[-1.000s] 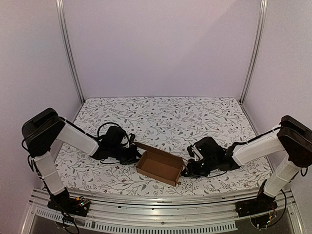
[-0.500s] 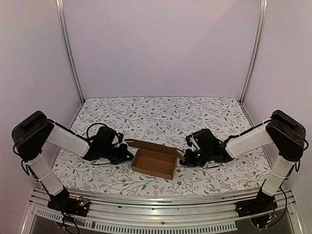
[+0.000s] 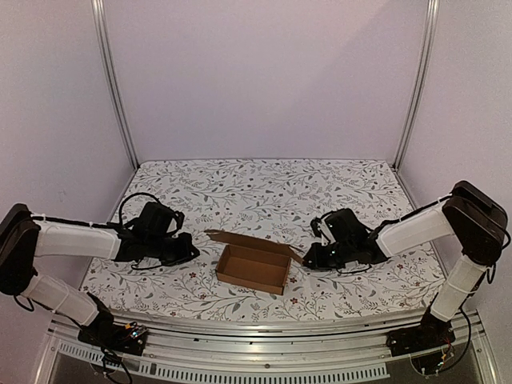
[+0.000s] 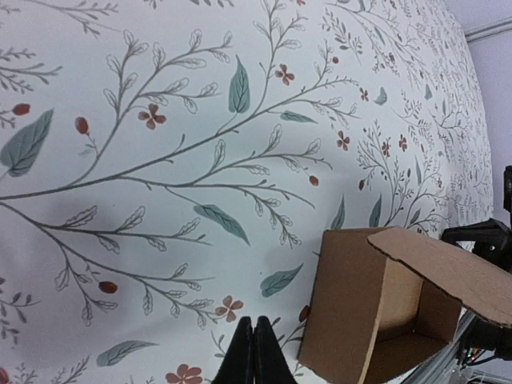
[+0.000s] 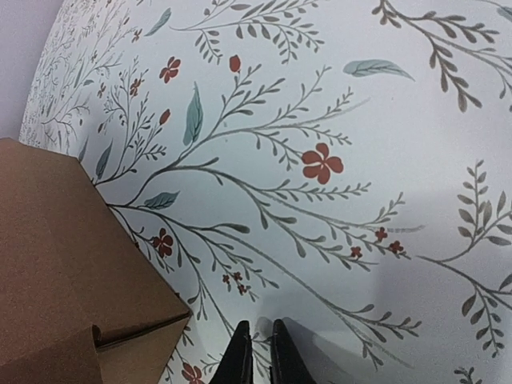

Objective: Fold the paper box

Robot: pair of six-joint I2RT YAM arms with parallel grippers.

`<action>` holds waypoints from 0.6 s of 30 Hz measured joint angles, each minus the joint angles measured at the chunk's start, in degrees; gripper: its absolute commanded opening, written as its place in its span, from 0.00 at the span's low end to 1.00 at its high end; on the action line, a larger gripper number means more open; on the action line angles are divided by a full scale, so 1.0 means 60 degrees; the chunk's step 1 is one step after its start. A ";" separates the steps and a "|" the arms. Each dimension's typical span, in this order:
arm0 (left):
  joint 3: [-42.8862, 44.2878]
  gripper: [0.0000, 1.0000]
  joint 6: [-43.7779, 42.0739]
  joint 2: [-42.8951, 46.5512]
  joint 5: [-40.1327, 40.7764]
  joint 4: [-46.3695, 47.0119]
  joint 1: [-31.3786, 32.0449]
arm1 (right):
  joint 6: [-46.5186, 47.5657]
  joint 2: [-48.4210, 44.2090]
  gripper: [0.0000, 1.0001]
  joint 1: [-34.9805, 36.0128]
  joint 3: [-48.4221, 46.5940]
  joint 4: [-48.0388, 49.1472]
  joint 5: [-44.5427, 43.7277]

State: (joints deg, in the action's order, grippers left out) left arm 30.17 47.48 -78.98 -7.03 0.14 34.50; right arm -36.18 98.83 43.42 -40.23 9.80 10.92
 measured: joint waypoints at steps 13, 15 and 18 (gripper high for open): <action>0.0933 0.56 -0.2058 0.1774 0.0670 -0.2280 -0.0025 | 0.1392 -0.3672 0.59 -0.0018 0.0718 -0.2739 0.0138; 0.0947 0.60 -0.2342 0.1778 0.0616 -0.2390 -0.0025 | 0.1643 -0.4124 0.64 0.0029 0.0707 -0.2976 0.0168; 0.1031 0.62 -0.2801 0.1778 0.0554 -0.2510 -0.0022 | 0.2080 -0.4648 0.69 0.0091 0.0674 -0.3293 0.0197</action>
State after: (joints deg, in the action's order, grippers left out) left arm 36.36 30.68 -68.31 -3.70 -14.92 34.37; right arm -23.70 70.94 43.97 -36.18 -9.96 12.10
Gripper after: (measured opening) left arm 0.601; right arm 0.649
